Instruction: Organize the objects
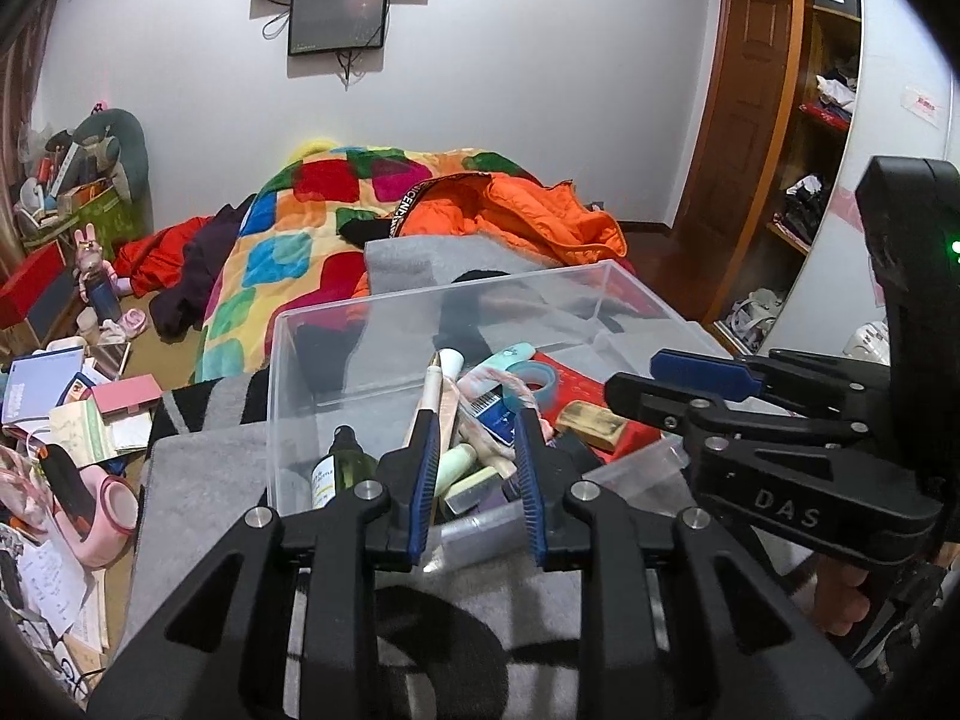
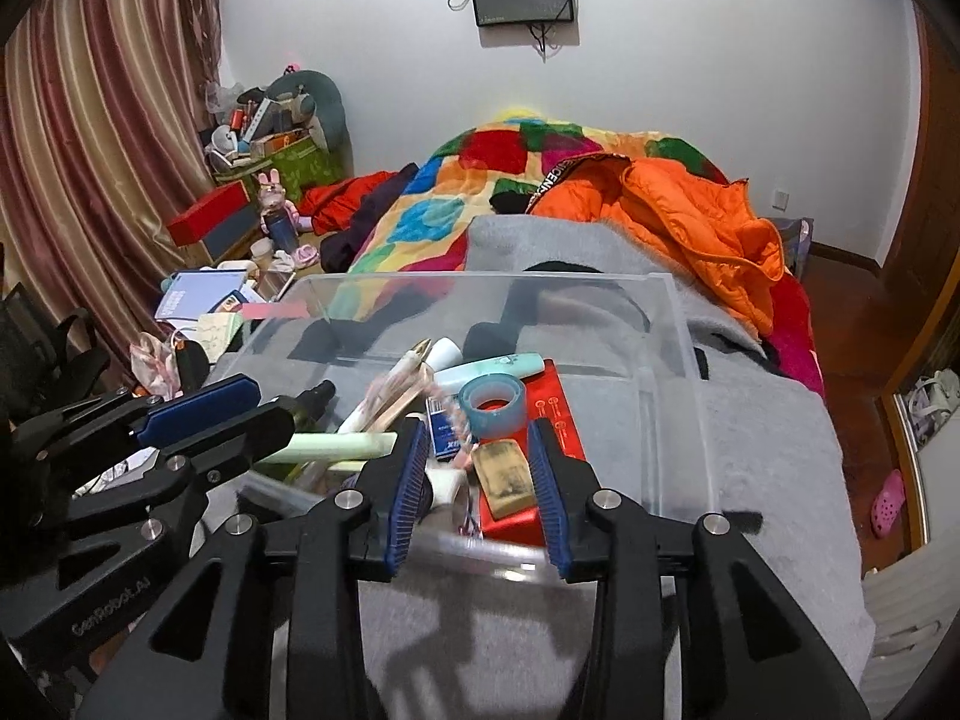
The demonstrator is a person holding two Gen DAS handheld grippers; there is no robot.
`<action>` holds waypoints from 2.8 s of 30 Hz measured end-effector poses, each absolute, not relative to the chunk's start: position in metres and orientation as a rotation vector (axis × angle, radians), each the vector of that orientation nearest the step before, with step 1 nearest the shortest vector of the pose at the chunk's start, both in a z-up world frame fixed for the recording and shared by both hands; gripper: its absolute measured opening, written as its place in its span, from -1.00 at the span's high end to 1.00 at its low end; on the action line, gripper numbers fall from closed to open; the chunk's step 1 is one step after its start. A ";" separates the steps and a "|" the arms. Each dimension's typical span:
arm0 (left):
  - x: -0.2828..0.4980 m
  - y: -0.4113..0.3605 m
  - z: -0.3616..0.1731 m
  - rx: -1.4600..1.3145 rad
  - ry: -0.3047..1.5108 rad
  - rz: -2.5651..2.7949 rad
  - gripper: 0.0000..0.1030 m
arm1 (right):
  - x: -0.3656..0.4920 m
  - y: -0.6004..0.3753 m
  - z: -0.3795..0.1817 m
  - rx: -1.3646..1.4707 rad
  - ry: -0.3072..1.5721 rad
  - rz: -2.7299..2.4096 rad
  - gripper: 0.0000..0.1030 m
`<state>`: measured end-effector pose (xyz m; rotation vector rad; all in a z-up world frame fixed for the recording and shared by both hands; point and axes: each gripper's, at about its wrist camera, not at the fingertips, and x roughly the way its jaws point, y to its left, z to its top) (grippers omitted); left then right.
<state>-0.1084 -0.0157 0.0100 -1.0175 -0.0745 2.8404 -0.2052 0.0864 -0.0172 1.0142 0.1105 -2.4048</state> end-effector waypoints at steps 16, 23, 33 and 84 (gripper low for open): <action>-0.068 -0.009 0.018 -0.922 -0.030 2.949 -0.73 | -0.160 0.115 -0.007 0.889 0.157 -2.475 -0.41; -0.061 -0.008 0.009 -0.947 -0.094 2.914 -0.79 | -0.148 0.122 -0.011 0.868 0.161 -2.515 -0.60; -0.056 -0.007 0.002 -0.957 -0.124 2.910 -0.83 | -0.139 0.126 -0.017 0.871 0.169 -2.524 -0.62; -0.049 -0.012 -0.001 -0.946 -0.178 2.893 -0.84 | -0.142 0.129 -0.028 0.912 0.111 -2.506 -0.63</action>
